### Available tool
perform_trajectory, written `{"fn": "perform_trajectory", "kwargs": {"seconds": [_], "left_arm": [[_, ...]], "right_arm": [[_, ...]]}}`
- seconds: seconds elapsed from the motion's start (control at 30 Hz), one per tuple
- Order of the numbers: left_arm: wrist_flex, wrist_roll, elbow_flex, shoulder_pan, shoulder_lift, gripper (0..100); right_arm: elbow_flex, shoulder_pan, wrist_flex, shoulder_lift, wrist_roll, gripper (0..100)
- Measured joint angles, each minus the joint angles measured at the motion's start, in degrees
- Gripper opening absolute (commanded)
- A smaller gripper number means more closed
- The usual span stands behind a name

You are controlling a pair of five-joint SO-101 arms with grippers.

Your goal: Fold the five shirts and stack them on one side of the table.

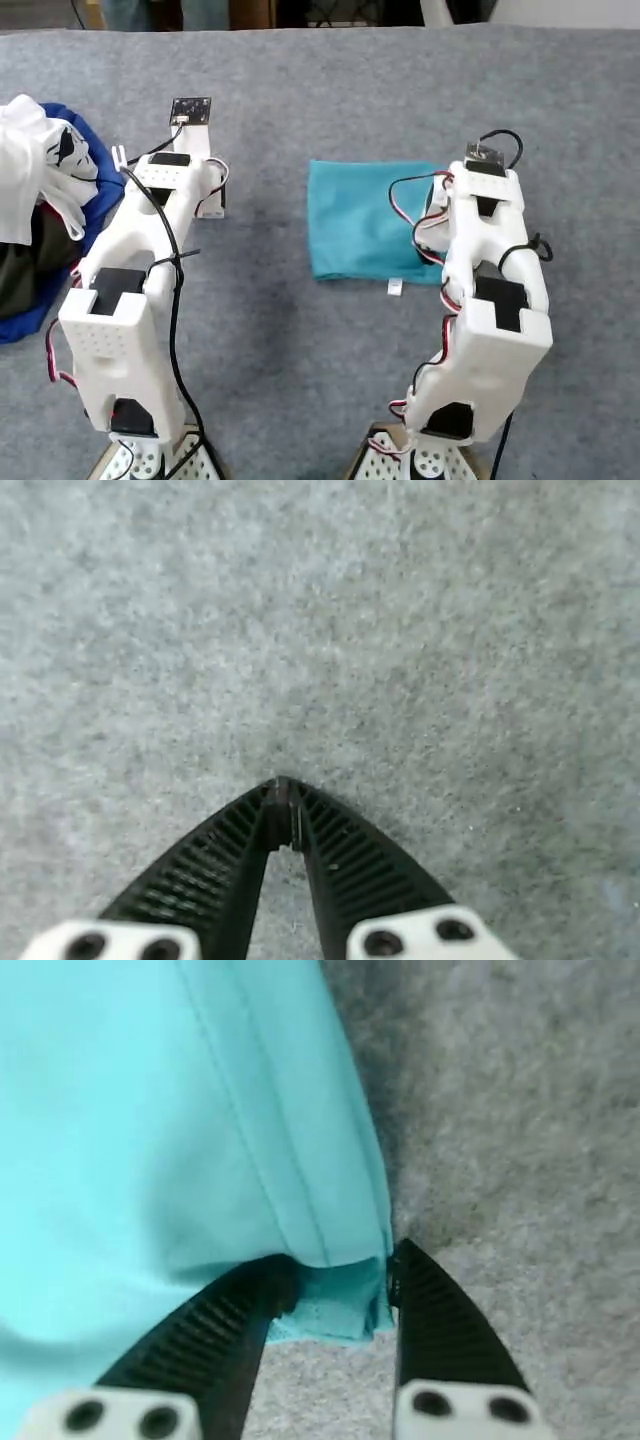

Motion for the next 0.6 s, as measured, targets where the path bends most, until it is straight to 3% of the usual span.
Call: {"fn": "perform_trajectory", "kwargs": {"seconds": [0.43, 0.6], "left_arm": [[0.0, 0.0, 0.0, 0.0, 0.0, 3], [0.0, 0.0, 0.0, 0.0, 0.0, 3]], "right_arm": [[-6.8, -0.1, 8.7, 2.1, -0.1, 13.2], [-8.2, -1.7, 10.2, 2.6, -0.1, 5.4]]}}
